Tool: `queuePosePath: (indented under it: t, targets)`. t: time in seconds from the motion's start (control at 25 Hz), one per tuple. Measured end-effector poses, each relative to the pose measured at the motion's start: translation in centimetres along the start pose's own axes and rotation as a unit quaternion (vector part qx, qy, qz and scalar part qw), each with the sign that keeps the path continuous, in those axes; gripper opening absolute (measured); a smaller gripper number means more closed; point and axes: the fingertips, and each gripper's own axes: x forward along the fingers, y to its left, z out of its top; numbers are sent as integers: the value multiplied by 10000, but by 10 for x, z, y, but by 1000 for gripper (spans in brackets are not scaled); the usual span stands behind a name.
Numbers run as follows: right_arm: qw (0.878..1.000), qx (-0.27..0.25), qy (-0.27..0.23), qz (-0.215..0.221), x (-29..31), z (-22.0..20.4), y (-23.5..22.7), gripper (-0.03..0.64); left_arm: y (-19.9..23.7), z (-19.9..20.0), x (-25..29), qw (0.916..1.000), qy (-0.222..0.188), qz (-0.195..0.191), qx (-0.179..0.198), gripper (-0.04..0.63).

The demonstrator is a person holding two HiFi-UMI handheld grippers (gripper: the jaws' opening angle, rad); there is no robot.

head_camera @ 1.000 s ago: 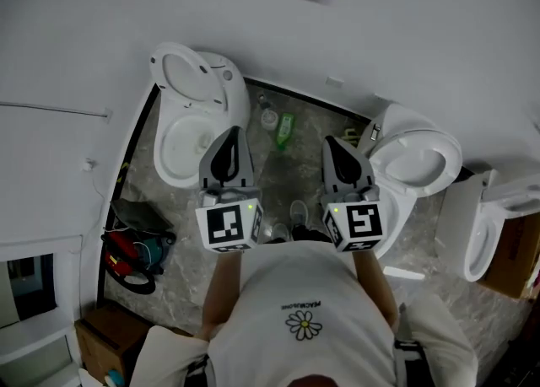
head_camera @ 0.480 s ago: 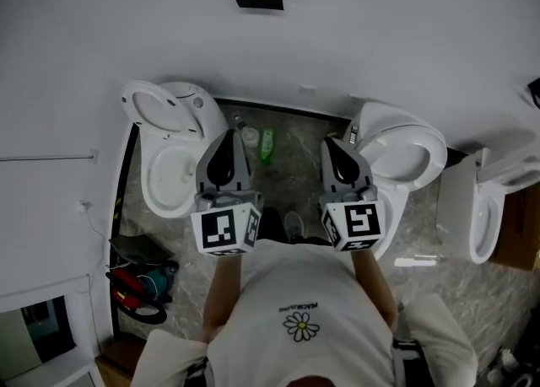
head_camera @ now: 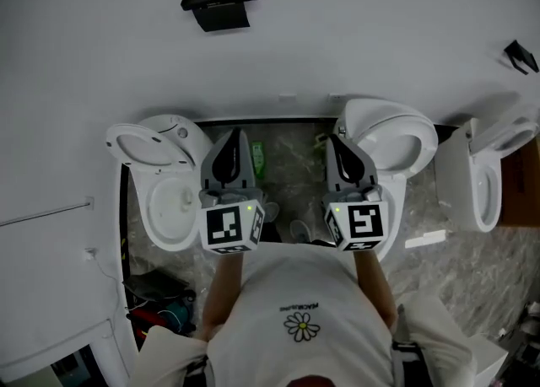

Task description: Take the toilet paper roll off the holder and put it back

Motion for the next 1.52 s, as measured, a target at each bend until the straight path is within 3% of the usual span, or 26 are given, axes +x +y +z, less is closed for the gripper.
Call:
queuePosePath:
  t: [0.2, 0.56, 0.84, 1.04, 1.24, 1.4, 1.52]
  targets:
    - [9996, 22, -80, -283, 23, 15, 6, 8, 26, 11, 16, 9998, -67, -187, 3, 18]
    - [9998, -94, -2, -147, 69, 16, 41, 8, 86, 6, 31, 9999, 7, -56, -89, 18]
    - [9995, -62, -36, -313, 83, 17, 43, 8, 97, -12, 46, 9994, 96, -158, -277, 21]
    - [9990, 31, 121, -441, 85, 11, 40, 8, 96, -21, 55, 9983, 146, -291, -479, 115]
    - [9986, 19, 152, -507, 87, 9, 35, 8, 101, 21, 79, 9966, -329, -560, -509, 220]
    - [9982, 39, 135, -580, 85, 10, 30, 8, 100, 83, 120, 9917, -858, -957, -54, 304]
    - [9981, 3, 1, -619, 84, 16, 25, 8, 107, 120, 161, 9893, -1017, -1022, 235, 342]
